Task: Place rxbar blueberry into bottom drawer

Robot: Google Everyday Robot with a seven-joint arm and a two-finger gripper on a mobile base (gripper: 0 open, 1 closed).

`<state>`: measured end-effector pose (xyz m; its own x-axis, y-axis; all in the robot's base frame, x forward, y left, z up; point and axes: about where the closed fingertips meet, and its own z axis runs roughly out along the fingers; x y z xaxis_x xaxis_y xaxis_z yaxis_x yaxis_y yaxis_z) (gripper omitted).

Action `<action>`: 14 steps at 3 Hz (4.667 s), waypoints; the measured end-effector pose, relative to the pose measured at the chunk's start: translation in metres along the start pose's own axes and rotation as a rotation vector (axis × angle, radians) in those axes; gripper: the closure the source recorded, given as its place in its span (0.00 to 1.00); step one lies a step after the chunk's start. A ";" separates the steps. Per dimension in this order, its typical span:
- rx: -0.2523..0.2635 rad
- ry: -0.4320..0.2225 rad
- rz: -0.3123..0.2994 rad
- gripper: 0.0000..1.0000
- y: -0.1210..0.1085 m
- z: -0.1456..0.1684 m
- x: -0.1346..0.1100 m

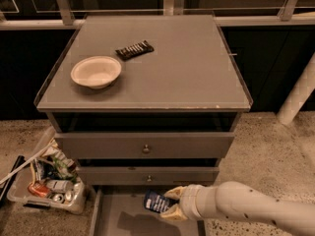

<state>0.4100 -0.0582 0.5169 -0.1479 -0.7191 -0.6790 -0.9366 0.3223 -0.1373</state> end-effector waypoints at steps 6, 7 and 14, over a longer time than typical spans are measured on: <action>0.021 0.034 0.063 1.00 -0.038 0.153 0.139; 0.021 0.002 0.081 1.00 -0.042 0.180 0.175; -0.030 -0.014 0.127 1.00 -0.012 0.278 0.256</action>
Offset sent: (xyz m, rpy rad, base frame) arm 0.0152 -0.0036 -0.0312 -0.0013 0.0554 -0.0451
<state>0.4718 -0.0754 0.1445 -0.2618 -0.6649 -0.6995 -0.9199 0.3913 -0.0277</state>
